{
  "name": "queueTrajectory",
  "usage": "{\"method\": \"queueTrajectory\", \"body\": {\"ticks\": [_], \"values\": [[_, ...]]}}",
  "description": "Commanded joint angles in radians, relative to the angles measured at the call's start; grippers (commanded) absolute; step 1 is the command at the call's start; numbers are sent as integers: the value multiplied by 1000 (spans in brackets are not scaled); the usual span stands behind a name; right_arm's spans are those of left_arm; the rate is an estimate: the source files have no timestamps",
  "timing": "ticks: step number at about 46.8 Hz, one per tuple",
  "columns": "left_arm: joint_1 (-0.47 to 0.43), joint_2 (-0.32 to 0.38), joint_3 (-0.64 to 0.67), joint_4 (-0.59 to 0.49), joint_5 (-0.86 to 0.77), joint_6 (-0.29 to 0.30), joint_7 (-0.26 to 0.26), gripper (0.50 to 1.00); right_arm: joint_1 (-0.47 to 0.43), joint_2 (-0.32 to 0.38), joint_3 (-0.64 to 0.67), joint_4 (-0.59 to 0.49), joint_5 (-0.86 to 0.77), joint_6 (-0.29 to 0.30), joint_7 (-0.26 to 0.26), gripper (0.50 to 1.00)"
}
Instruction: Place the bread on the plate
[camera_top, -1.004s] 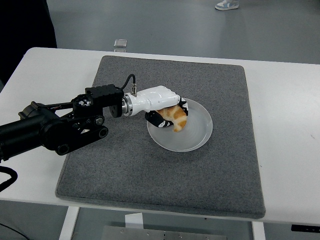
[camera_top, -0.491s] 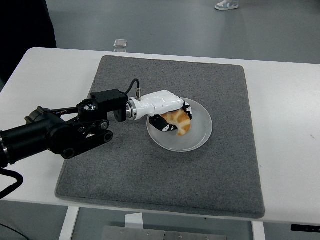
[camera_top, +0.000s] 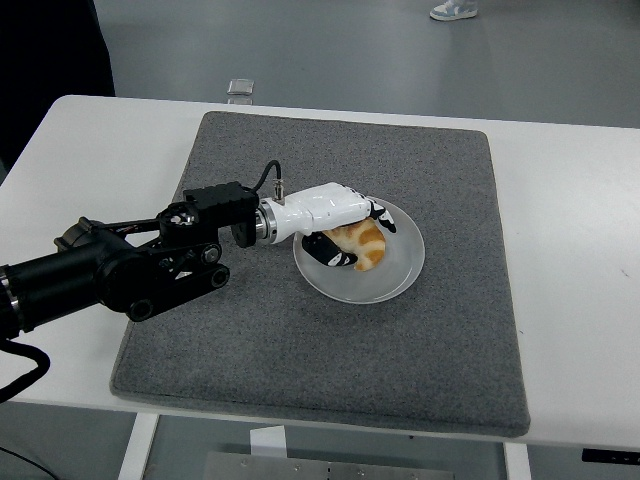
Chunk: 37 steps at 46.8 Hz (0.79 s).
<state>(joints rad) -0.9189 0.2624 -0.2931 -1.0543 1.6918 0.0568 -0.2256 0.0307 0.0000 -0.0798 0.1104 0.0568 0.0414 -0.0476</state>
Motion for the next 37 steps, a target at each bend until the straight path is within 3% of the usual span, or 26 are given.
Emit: {"method": "queueTrajectory", "body": {"ticks": [1,7,13,21,30,34,37], "values": [[0,0,-1,-1,-3,1,0,902,0,0,-1,0,0,0,0,952],[0,1,-12,-6,-17,1,0,990,0,0,0,0,0,0,0,952],[-1,9,-15,-19,-113,0,0,992,0,0,0,0,0,0,0,952],[-20,20,-17,-35,-360,-12,0,994,0,0,0,0,0,0,0,952],[-101,89,-18,-29,-631,-26,2,994,0,0,0,0,0,0,0,952],[-138,116,-17,-29,-770,-51,2,994,0,0,0,0,0,0,0,952],[-170,167,-21,-29,-901,-110,2,994,0,0,0,0,0,0,0,952]]}}
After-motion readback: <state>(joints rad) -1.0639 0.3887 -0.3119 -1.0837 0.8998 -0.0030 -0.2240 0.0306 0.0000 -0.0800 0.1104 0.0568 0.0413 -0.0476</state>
